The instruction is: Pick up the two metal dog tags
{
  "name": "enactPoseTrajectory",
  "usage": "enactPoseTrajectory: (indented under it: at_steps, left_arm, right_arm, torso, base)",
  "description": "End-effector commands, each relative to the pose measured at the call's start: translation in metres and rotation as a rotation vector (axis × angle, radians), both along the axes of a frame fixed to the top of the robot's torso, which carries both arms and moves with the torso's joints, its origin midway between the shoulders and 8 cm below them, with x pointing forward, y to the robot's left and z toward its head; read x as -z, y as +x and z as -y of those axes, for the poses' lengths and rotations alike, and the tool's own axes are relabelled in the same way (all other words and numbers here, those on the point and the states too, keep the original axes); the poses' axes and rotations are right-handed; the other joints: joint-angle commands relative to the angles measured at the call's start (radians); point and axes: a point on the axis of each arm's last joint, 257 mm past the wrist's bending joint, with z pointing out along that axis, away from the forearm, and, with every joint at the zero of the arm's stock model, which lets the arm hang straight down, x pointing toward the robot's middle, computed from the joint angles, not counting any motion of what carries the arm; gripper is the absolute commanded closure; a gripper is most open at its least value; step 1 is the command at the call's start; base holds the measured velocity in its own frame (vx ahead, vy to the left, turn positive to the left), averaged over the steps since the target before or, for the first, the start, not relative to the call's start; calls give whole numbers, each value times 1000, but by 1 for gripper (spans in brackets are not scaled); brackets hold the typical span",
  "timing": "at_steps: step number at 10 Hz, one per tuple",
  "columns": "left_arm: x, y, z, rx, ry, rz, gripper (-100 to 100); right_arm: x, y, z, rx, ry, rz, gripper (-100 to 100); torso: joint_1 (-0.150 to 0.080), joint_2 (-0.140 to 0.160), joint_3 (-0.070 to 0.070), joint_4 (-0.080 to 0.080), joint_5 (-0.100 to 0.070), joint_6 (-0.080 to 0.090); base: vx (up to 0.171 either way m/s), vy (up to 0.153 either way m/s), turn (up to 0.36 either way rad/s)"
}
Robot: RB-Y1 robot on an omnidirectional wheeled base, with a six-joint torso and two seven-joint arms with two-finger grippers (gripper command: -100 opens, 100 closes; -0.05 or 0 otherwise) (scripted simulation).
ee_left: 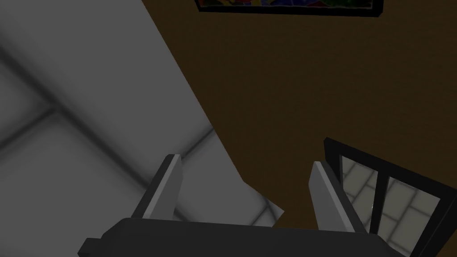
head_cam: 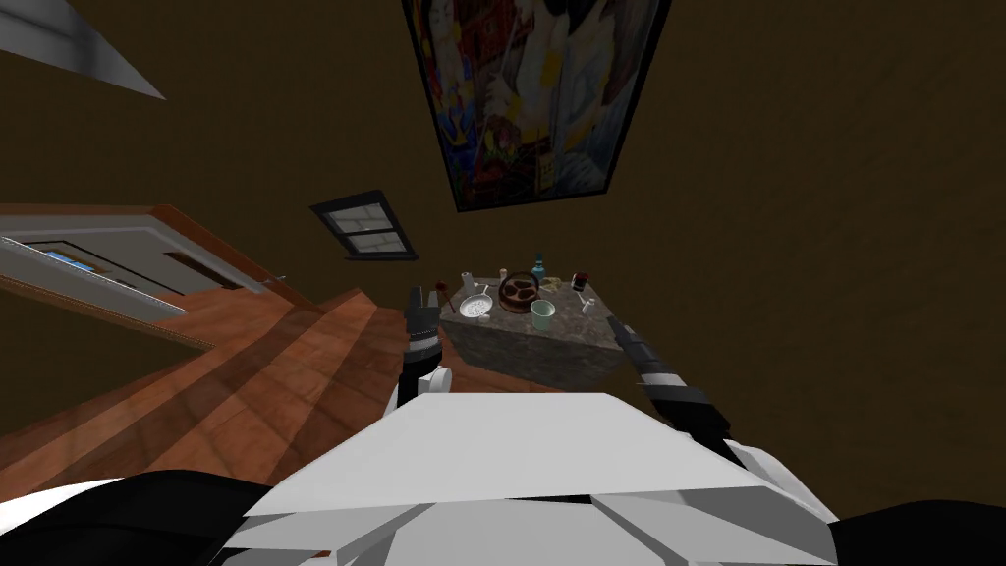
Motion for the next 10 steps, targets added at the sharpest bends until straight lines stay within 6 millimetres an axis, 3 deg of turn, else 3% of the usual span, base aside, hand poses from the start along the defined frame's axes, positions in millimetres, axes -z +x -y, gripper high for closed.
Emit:
enactPoseTrajectory:
  at_steps: [1,2,5,8,10]
  left_arm:
    - [0,0,0,0,0,0,0]
    - [0,0,0,0,0,0,0]
    - [0,0,0,0,0,0,0]
    - [0,0,0,0,0,0,0]
    - [0,0,0,0,0,0,0]
  right_arm:
    - [23,-15,18,40,-125,-98,-100]
    - [25,-17,18,40,-132,-105,-100]
    - [62,-51,58,92,-386,-302,-100]
    - [76,-68,72,101,-481,-385,-100]
    - [93,-95,97,106,-649,-514,-100]
  torso:
    - [0,0,0,0,0,0]
    - [0,0,0,0,0,0]
    - [1,0,0,0,0,0]
    - [-1,0,0,0,0,0]
    - [-2,0,0,0,0,0]
  base:
    - [-5,64,282]
    - [-4,41,78]
    - [-5,68,253]
    - [-1,32,120]
    - [6,28,263]
